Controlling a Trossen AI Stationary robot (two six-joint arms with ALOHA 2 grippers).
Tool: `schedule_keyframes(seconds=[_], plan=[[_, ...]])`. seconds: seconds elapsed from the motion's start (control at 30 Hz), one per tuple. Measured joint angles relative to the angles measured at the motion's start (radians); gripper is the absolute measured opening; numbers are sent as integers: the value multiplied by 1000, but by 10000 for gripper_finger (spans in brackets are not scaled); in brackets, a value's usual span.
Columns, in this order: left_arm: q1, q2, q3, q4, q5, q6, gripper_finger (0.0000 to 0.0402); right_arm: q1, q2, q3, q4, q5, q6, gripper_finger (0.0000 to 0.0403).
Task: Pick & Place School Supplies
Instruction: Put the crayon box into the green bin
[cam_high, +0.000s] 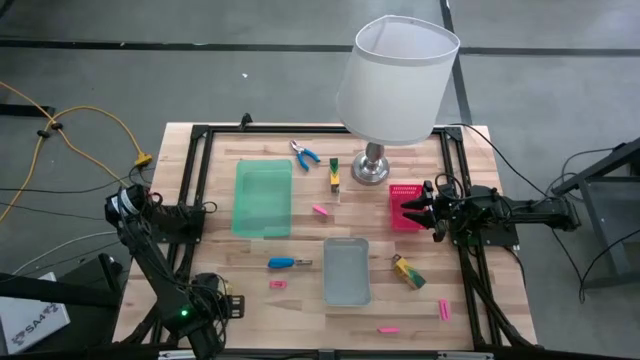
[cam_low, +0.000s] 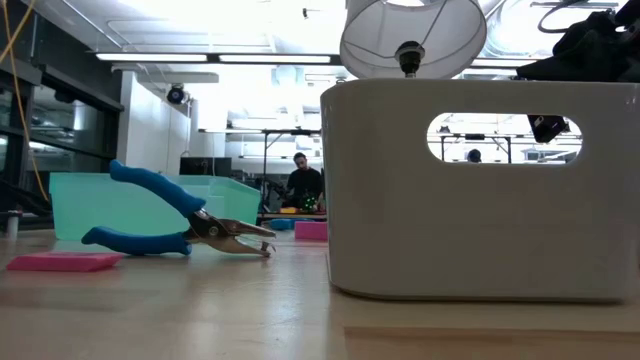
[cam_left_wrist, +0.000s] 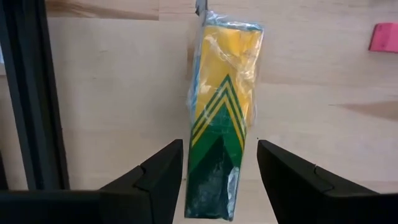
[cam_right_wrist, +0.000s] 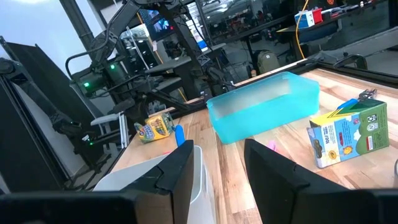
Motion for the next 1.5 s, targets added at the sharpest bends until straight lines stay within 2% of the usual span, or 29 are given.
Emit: schedule_keyframes(seconds=[0.37, 0.97, 1.3, 1.5], plan=[[6, 0, -49, 75, 0, 18, 200, 0, 0, 0, -1, 0, 0, 134], [6, 0, -52, 88, 2, 19, 199, 0, 0, 0, -1, 0, 0, 134], [6, 0, -53, 86, 11, 17, 147, 0, 0, 0, -1, 0, 0, 134], [6, 0, -56, 87, 24, 18, 142, 0, 0, 0, -1, 0, 0, 134]])
